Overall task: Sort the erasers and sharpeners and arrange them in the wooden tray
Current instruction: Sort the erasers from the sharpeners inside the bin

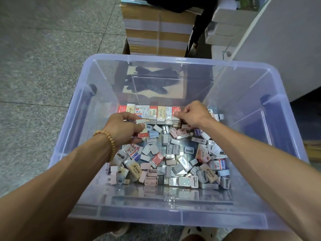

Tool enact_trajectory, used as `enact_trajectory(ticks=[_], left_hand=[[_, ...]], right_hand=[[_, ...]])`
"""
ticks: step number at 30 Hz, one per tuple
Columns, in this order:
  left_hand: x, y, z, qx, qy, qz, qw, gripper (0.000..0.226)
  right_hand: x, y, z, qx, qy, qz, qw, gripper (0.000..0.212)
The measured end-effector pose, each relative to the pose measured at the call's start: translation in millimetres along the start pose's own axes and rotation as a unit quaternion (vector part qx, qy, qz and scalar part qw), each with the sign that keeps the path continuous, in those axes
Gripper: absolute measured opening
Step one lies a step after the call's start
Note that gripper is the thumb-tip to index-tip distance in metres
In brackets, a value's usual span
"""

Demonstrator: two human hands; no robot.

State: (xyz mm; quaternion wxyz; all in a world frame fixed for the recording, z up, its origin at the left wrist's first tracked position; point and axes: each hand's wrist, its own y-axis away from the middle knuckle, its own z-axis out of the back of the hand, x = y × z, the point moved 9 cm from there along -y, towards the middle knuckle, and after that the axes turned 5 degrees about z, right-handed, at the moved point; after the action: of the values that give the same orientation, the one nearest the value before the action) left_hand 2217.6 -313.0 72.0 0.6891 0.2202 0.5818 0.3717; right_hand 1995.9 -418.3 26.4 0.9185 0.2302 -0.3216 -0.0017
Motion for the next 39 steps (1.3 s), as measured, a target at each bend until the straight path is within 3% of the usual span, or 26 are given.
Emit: enact_trajectory(ticks=[6,8,10,12,15,20,24,30,35,39], left_hand=[[6.8,-1.1,-16.3,0.064,-0.068,0.004,0.996,0.021],[11.0,-3.4,-24.5,0.092,-0.127,-0.002,0.988,0.02],[18.9,-5.9,-35.9,0.125,-0.217,-0.012,0.968,0.018],[27.8,-7.0,-49.9,0.165,-0.316,-0.034,0.934,0.017],[37.4,-8.9,-66.7,0.21,-0.39,-0.056,0.895,0.017],[47.0,-3.3,-82.6,0.253,-0.432,-0.082,0.862,0.018],[56.3,-0.5,-84.9,0.266,-0.457,-0.092,0.844,0.018],[56.3,4.5,-98.4,0.266,-0.511,-0.135,0.806,0.017],[56.1,4.4,-119.8,0.251,-0.548,-0.155,0.782,0.03],[52.6,1.2,-128.9,0.237,-0.591,-0.155,0.755,0.033]], right_hand=[[11.1,15.7,16.4,-0.057,0.062,0.055,0.995,0.054],[18.2,32.2,0.4,0.048,0.083,0.095,0.991,0.044],[16.3,57.7,-32.6,0.212,0.154,0.121,0.957,0.028],[6.7,78.8,-55.8,0.299,0.215,0.139,0.919,0.015],[-5.5,86.3,-67.7,0.301,0.247,0.142,0.91,0.021],[-8.1,97.0,-77.2,0.303,0.318,0.172,0.882,0.074],[-8.5,98.4,-89.6,0.331,0.271,0.144,0.892,0.043],[-10.0,103.0,-93.6,0.368,0.256,0.136,0.883,0.031],[-12.3,110.1,-93.1,0.417,0.234,0.115,0.871,0.007],[-13.5,107.6,-89.9,0.421,0.242,0.115,0.867,0.02]])
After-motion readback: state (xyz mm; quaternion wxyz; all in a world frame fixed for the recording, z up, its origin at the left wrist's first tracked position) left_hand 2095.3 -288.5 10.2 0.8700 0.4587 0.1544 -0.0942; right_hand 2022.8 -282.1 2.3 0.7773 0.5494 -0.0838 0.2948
